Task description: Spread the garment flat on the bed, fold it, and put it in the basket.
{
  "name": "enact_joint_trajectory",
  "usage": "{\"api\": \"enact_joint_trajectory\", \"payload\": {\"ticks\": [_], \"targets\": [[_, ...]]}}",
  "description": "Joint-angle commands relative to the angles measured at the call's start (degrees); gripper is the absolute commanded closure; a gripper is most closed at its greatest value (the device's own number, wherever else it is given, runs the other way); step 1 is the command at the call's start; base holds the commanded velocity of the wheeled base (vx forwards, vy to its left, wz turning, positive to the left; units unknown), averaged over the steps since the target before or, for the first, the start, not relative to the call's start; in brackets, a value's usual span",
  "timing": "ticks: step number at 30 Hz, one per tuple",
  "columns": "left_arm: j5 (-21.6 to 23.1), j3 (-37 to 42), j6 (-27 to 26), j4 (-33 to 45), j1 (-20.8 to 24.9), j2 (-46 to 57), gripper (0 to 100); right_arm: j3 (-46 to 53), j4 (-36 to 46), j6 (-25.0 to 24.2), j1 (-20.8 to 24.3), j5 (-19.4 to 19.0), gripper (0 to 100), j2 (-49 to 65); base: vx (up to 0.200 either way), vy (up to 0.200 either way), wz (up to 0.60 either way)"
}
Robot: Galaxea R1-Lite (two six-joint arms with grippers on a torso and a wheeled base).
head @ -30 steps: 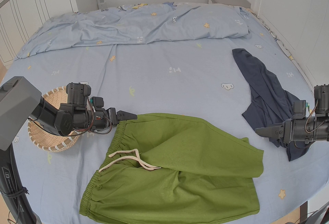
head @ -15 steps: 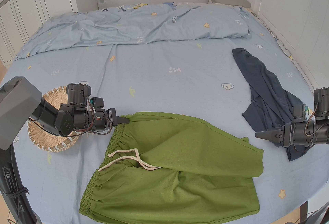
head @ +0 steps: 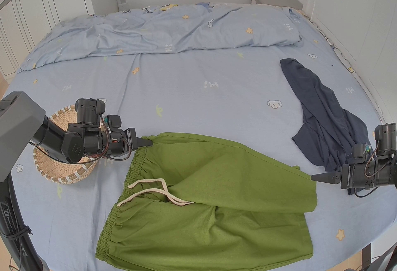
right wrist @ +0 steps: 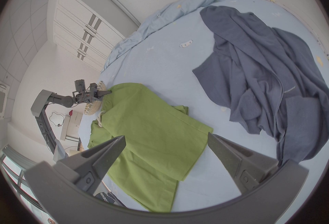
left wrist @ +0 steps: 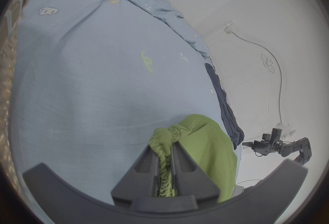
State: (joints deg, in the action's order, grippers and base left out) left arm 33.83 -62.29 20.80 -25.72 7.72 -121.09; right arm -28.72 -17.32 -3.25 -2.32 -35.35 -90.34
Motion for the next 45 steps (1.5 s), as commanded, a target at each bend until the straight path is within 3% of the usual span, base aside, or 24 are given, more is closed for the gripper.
{"api": "enact_joint_trajectory", "payload": {"ticks": [1, 8, 36, 37, 45], "targets": [[0.01, 0.24, 0.03, -0.03, -0.07, 0.94, 100, 2.00, -3.42, 0.00, -0.85, -0.16, 0, -7.74, 0.000, 0.000, 0.00], [0.01, 0.42, 0.03, -0.03, -0.07, 1.21, 100, 4.90, -13.79, 0.09, -0.94, -0.51, 0, -15.04, 0.000, 0.000, 0.00], [0.01, 0.42, 0.03, -0.12, -0.07, 1.29, 100, 3.41, -21.44, -2.28, 0.29, -1.12, 0, -19.43, 0.000, 0.000, 0.00], [0.01, 0.51, -0.05, -0.03, -0.07, 1.29, 100, 3.32, -21.52, -2.46, 0.29, -1.12, 100, -19.61, 0.000, 0.000, 0.00], [0.01, 0.42, -0.05, -0.03, -0.16, 1.29, 100, 3.14, -22.05, -2.37, 0.12, -1.12, 100, -20.49, 0.000, 0.000, 0.00]]}}
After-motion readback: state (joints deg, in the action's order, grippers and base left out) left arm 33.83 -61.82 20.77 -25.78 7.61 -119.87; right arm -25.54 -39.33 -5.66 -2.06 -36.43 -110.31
